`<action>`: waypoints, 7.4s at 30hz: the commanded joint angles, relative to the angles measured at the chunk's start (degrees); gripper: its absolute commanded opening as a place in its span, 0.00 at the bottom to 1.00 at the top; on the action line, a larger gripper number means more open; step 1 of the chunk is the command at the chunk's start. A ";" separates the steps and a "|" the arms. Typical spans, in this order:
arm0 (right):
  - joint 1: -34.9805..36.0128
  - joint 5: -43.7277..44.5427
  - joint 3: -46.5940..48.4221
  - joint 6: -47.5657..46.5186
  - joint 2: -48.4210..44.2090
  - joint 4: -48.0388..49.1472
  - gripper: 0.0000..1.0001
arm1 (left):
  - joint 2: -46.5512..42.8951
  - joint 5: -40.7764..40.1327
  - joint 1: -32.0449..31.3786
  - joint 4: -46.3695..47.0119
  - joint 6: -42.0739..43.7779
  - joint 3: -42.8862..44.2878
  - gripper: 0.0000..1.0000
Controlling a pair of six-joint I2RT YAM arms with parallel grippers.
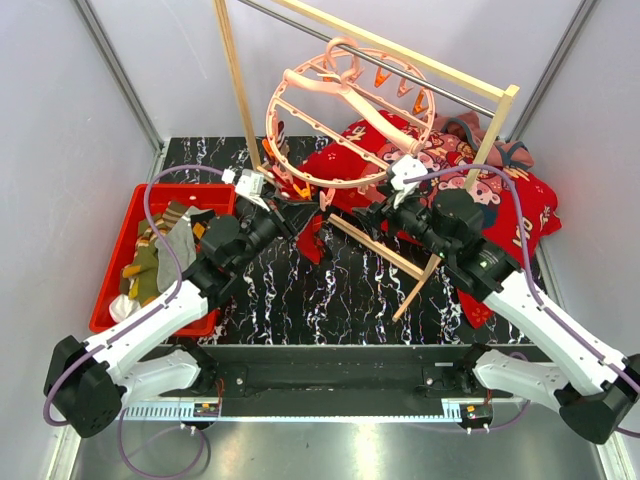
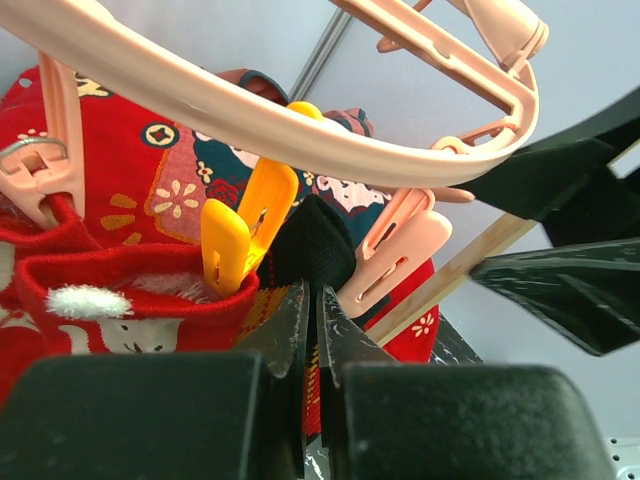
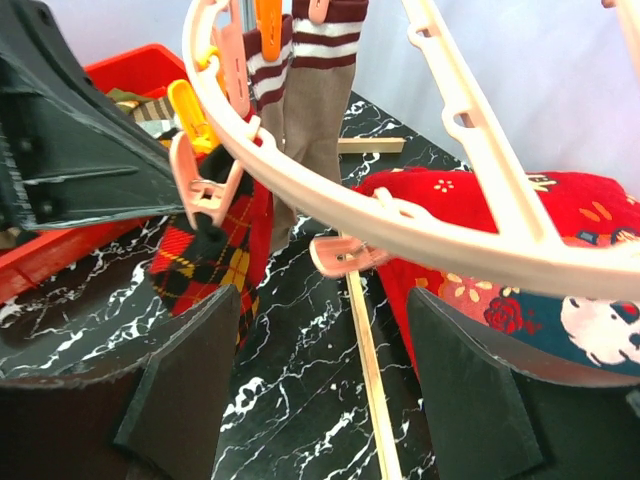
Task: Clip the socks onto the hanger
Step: Open the clamp at the hanger, then pick up the sock from the bin, then place the sock in the bin.
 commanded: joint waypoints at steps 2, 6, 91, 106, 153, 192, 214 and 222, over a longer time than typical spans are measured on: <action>-0.13 -0.11 0.40 -2.32 1.70 6.17 0.74 | -1.81 0.06 0.36 1.20 1.62 2.93 0.03; -0.22 0.23 0.22 -2.41 2.49 9.68 0.73 | -1.89 0.33 0.36 1.02 1.79 2.93 0.03; -0.39 2.08 1.28 25.19 5.39 9.95 0.00 | 3.81 -26.75 33.66 -57.16 18.06 23.76 0.98; -0.39 1.20 1.28 22.38 5.74 10.13 0.00 | 21.91 -17.96 45.01 -57.77 15.06 26.92 0.73; -0.39 1.55 -1.01 21.85 4.16 11.71 0.00 | 32.58 -22.35 39.65 -70.17 18.05 44.24 0.08; -0.48 3.13 4.97 26.86 4.78 5.03 0.00 | -13.67 0.27 -3.15 -19.89 13.75 13.74 0.00; -0.48 3.22 4.36 24.40 1.53 4.59 0.00 | -13.94 -51.00 1.84 -65.33 26.31 30.10 0.00; -0.39 4.44 3.13 22.29 0.12 4.59 0.00 | -2.01 -33.95 29.09 -60.50 25.18 20.34 0.00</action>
